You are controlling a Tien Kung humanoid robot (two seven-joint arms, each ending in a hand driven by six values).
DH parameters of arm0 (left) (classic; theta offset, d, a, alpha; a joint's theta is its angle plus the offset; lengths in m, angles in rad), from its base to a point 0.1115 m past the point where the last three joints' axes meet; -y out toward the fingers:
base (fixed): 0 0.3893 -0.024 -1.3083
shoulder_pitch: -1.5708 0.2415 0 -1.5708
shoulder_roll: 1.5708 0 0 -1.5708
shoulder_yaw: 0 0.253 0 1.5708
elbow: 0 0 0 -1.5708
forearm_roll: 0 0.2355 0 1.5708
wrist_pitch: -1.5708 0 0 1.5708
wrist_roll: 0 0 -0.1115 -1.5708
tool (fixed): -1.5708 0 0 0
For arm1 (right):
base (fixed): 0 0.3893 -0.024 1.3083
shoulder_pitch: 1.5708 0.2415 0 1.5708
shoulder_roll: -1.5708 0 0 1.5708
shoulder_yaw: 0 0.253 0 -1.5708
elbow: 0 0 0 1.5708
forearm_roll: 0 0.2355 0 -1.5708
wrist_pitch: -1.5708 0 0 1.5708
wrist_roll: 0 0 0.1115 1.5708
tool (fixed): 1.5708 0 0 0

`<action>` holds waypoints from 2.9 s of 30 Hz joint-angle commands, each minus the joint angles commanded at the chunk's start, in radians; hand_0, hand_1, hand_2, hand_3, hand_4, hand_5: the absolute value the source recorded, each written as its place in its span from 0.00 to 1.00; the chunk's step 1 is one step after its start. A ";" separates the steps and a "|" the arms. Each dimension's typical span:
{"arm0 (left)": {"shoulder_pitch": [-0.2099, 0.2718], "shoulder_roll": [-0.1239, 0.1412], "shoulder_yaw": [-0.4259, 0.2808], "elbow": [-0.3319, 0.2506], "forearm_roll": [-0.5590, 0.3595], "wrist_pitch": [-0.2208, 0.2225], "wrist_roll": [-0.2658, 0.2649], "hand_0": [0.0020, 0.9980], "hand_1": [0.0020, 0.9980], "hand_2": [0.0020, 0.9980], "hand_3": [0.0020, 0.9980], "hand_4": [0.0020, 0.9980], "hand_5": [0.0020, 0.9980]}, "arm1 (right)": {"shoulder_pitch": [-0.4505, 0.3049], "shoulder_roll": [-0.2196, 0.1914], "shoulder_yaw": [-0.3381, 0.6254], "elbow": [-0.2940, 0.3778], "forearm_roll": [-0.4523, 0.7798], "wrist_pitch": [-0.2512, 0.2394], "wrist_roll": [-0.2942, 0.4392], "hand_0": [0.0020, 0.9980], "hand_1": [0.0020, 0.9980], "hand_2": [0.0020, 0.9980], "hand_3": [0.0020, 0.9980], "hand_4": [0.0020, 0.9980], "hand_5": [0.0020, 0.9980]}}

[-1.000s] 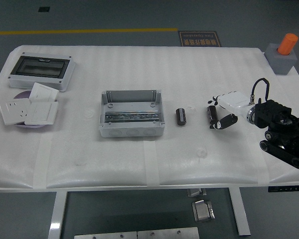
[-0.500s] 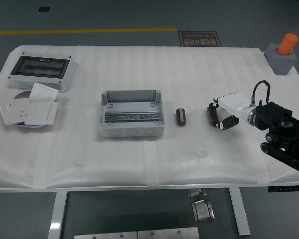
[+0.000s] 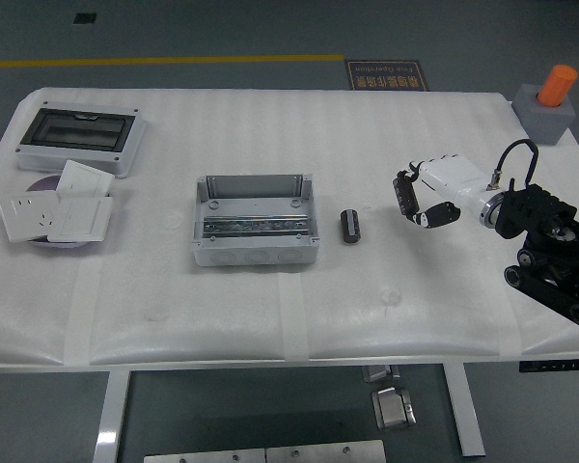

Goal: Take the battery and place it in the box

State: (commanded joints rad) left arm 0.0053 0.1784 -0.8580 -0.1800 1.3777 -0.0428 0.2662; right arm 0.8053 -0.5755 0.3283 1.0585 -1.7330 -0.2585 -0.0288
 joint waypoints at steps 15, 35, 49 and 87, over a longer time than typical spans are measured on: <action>0.008 -0.003 -0.016 0.000 0.012 -0.003 0.009 0.63 0.65 0.51 0.62 0.57 0.44 | -0.029 0.140 0.090 0.284 -0.069 -0.019 -0.048 0.75 0.67 0.66 0.68 0.35 0.15; 0.003 -0.002 -0.004 0.000 -0.003 -0.006 0.011 0.63 0.65 0.51 0.62 0.58 0.46 | -0.003 0.255 0.055 0.166 -0.089 0.017 -0.078 1.00 0.89 0.87 0.97 0.94 0.55; 0.000 -0.002 0.004 0.000 -0.010 -0.004 0.011 0.63 0.65 0.50 0.61 0.58 0.46 | -0.003 0.254 0.041 0.154 -0.088 0.021 -0.077 1.00 0.90 0.88 0.99 0.99 0.58; 0.001 -0.004 0.018 0.000 -0.029 -0.004 0.002 0.63 0.64 0.50 0.61 0.55 0.45 | 0.075 0.174 -0.167 -0.118 0.054 0.052 -0.033 0.78 0.69 0.74 0.78 1.00 0.58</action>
State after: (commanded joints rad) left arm 0.0062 0.1746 -0.8396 -0.1800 1.3491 -0.0464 0.2682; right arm 0.8804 -0.4012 0.1615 0.9400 -1.6787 -0.2062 -0.0619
